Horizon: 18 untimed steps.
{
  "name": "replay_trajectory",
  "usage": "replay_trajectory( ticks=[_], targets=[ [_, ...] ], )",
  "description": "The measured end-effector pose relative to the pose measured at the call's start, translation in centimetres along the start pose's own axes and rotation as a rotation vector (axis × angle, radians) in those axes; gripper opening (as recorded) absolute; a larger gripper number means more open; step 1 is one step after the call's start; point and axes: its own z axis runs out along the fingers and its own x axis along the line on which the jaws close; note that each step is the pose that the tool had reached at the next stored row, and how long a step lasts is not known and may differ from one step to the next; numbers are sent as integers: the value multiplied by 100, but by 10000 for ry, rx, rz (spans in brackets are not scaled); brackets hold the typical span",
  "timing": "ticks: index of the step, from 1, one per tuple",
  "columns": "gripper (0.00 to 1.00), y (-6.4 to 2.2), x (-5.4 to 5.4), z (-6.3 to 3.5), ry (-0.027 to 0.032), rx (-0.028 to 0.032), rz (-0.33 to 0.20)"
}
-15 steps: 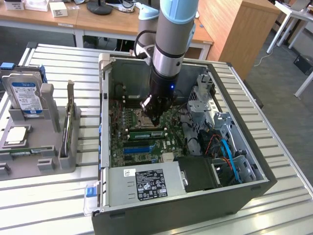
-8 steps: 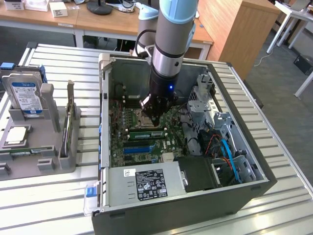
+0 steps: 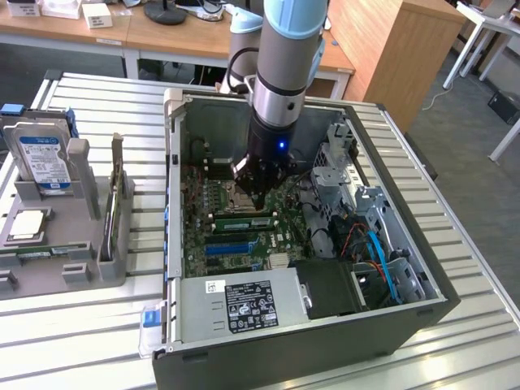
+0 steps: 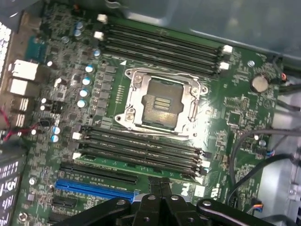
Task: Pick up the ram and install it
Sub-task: 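Press down the ram until it locks into place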
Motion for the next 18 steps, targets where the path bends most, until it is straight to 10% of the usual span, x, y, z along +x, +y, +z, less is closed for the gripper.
replay_trajectory(
  ticks=[9, 18],
  targets=[
    [11, 2, 0, 0, 1, 21, 285],
    [11, 2, 0, 0, 375, -23, 371]
  ],
)
